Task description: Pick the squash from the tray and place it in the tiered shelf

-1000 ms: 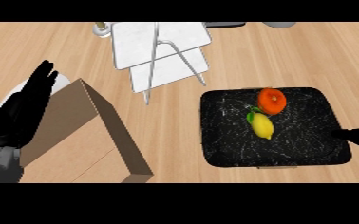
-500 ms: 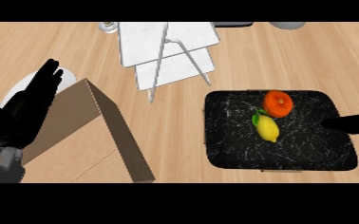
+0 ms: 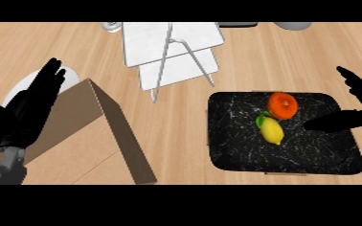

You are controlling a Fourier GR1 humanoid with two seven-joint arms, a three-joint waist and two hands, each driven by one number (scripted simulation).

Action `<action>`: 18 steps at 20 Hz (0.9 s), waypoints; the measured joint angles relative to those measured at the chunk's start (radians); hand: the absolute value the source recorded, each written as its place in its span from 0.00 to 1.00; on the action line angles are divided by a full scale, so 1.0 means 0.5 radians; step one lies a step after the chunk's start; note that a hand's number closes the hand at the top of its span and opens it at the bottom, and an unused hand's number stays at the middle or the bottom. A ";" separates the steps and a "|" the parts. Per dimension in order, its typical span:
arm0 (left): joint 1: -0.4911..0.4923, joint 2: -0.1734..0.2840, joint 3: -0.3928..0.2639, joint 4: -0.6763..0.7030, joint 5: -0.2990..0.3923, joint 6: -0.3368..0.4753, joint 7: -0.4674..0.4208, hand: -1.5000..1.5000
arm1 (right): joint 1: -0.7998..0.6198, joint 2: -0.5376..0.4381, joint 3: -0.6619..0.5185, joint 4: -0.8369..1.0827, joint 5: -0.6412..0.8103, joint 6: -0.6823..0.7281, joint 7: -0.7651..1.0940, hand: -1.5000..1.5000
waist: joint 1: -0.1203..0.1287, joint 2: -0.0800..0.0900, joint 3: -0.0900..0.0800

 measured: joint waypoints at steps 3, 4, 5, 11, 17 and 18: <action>0.013 0.006 -0.001 0.002 -0.005 0.022 -0.001 0.50 | -0.051 0.043 0.069 -0.001 0.062 -0.024 0.133 0.00 | -0.016 -0.005 0.002; 0.017 0.008 0.002 0.002 0.001 0.021 -0.001 0.50 | -0.067 0.060 0.093 -0.001 0.089 -0.036 0.173 0.00 | -0.021 -0.006 0.003; 0.017 0.008 0.000 0.000 0.002 0.023 -0.004 0.50 | -0.085 0.074 0.117 0.005 0.117 -0.045 0.210 0.00 | -0.019 -0.006 0.003; 0.037 0.017 0.000 -0.005 0.002 0.048 -0.012 0.50 | -0.188 0.149 0.215 0.035 0.246 -0.065 0.342 0.00 | -0.038 -0.009 0.005; 0.050 0.023 0.001 -0.015 0.007 0.067 -0.018 0.50 | -0.249 0.262 0.297 0.109 0.363 -0.089 0.404 0.00 | -0.048 -0.008 0.004; 0.051 0.024 0.000 -0.017 0.006 0.068 -0.025 0.50 | -0.250 0.281 0.314 0.133 0.384 -0.093 0.409 0.00 | -0.048 -0.006 0.004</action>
